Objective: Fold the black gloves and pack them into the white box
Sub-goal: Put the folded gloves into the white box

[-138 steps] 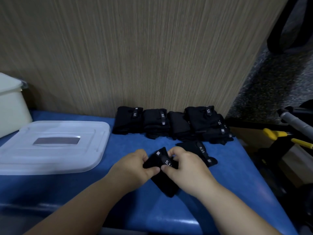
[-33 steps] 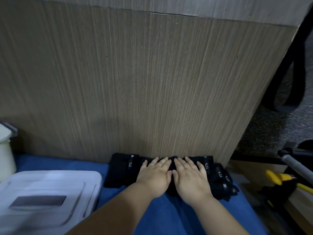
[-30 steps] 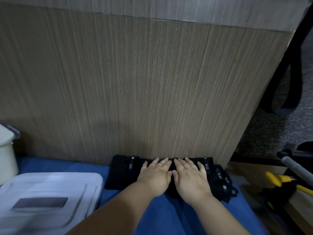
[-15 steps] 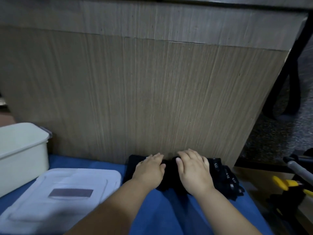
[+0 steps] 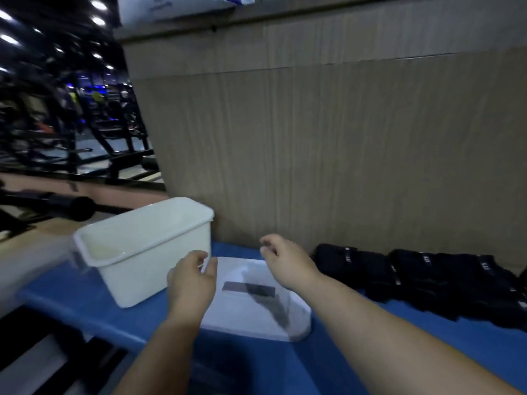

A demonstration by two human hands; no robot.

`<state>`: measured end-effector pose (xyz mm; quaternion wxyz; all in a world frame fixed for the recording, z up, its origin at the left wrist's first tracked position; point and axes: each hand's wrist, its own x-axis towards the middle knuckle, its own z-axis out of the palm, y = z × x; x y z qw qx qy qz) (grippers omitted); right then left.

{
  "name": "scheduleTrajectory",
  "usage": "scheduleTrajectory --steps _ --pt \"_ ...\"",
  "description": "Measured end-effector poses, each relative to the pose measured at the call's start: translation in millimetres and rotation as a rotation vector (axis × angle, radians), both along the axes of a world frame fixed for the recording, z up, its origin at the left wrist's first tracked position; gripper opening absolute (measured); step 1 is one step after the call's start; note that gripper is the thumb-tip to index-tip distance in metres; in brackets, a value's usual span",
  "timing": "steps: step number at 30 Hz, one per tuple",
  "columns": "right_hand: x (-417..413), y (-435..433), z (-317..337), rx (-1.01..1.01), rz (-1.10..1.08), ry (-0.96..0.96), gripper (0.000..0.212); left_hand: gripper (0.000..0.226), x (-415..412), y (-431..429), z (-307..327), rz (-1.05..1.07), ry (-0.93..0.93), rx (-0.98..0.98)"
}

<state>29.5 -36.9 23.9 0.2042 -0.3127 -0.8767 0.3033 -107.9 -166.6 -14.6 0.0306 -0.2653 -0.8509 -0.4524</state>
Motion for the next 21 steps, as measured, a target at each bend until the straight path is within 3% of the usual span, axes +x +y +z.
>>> scheduleTrajectory --steps 3,5,8,13,16,21 --pt "-42 -22 6 -0.139 0.044 0.005 0.037 0.032 -34 -33 13 0.138 -0.189 0.184" --pt "-66 -32 8 -0.196 0.057 0.012 0.035 0.035 -53 -45 17 0.144 -0.509 0.384" --pt "-95 -42 10 -0.275 0.065 0.045 0.031 0.065 -73 -48 23 0.035 -0.944 0.651" --pt "-133 -46 10 -0.344 0.064 0.056 0.04 0.086 -94 -41 32 0.039 -1.387 0.935" --pt "-149 -43 8 -0.342 0.06 0.025 0.045 0.081 -97 -36 37 0.112 -1.47 1.092" --pt "-165 -30 0 -0.407 -0.037 0.088 0.046 0.048 -101 -33 33 0.068 -1.437 1.062"
